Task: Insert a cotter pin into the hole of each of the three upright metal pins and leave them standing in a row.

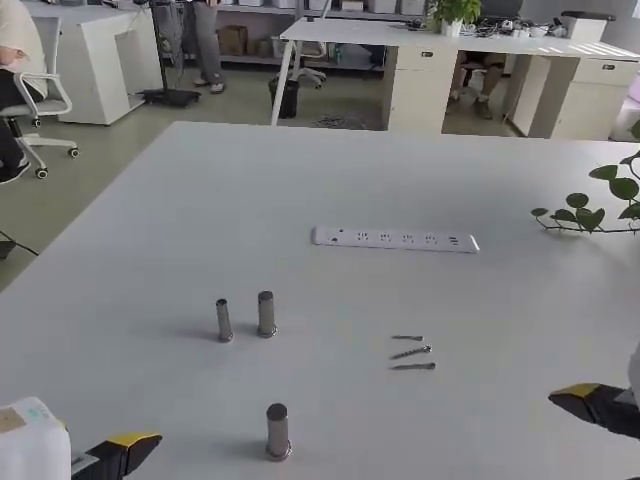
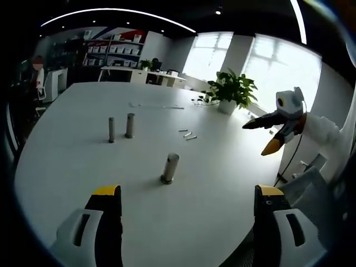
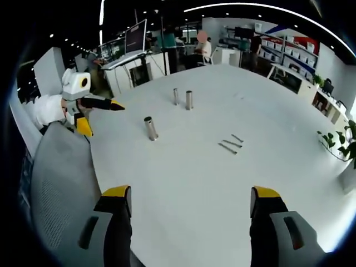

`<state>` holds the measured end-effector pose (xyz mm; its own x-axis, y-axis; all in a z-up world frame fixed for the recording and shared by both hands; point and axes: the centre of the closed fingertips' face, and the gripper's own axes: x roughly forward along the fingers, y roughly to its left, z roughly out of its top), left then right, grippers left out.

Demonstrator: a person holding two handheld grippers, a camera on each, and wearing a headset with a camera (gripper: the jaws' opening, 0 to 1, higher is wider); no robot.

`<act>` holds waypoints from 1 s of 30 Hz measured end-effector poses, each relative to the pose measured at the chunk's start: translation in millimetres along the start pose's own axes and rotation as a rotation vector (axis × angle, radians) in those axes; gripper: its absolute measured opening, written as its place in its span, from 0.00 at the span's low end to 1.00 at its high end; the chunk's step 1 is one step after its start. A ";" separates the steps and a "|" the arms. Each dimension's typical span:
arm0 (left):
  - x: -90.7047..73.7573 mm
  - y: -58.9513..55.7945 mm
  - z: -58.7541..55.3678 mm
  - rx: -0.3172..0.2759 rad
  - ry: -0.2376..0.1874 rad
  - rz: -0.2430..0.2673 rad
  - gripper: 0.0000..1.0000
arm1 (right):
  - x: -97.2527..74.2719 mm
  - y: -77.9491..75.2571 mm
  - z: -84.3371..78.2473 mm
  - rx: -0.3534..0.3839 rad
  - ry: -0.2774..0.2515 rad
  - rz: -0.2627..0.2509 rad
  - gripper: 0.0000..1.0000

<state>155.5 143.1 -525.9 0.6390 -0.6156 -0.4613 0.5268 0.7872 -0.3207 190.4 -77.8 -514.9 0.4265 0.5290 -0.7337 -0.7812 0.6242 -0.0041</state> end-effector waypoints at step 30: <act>-15.8 8.4 2.3 -0.017 -0.018 0.027 0.99 | 36.8 -38.3 20.5 -0.404 0.254 0.150 0.75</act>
<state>151.1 159.4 -519.4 0.6631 -0.5942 -0.4552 0.4993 0.8042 -0.3223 245.3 -70.5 -527.9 0.2111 0.4080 -0.8882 -0.9610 0.2528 -0.1123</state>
